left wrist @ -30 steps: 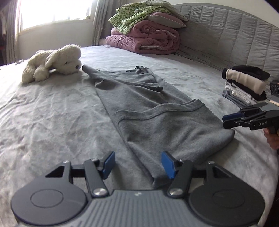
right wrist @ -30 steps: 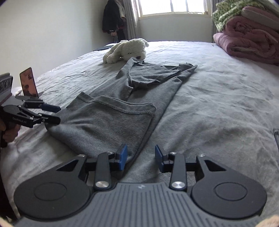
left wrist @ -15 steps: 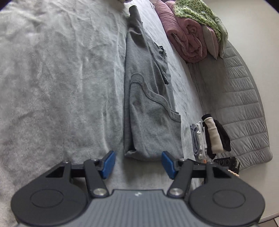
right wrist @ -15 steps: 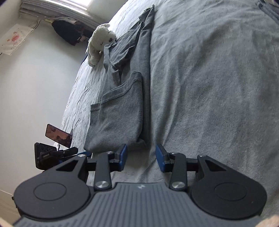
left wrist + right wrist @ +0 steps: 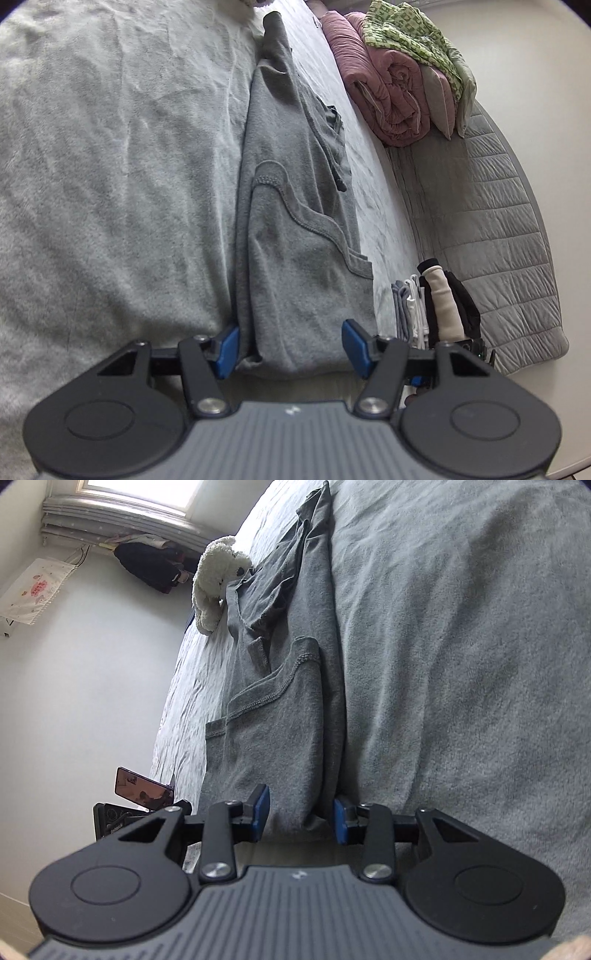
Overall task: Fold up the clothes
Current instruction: 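Open both grippers and release the folded hem onto the shirt, then pinch the folded edge with both grippers and lift it up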
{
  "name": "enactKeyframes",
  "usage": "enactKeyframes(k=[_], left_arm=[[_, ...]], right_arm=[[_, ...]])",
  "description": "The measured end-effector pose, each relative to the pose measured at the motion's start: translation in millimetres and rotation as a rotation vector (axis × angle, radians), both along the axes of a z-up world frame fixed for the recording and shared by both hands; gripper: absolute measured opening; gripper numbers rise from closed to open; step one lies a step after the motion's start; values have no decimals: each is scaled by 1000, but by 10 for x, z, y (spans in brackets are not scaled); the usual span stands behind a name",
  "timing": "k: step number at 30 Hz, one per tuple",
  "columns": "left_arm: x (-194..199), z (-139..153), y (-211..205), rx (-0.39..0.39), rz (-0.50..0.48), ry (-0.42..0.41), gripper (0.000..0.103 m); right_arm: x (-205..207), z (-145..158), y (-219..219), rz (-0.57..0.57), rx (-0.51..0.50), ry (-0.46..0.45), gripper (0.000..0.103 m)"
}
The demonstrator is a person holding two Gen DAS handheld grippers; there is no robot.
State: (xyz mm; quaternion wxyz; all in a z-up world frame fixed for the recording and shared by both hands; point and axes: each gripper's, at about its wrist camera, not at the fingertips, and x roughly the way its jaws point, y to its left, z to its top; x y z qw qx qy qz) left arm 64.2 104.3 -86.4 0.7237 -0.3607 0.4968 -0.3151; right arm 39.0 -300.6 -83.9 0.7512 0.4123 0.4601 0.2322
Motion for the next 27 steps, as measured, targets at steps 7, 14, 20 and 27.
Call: enactKeyframes(k=[7, 14, 20, 27], left_arm=[[-9, -6, -47, 6, 18, -38, 50], [-7, -87, 2, 8, 88, -4, 11], [-37, -41, 1, -14, 110, 11, 9], [-101, -19, 1, -8, 127, 22, 8]], right_arm=[[13, -24, 38, -5, 4, -20, 34], [1, -86, 1, -34, 36, -20, 15], [-30, -28, -18, -35, 68, -35, 14], [-53, 41, 5, -38, 80, -46, 14]])
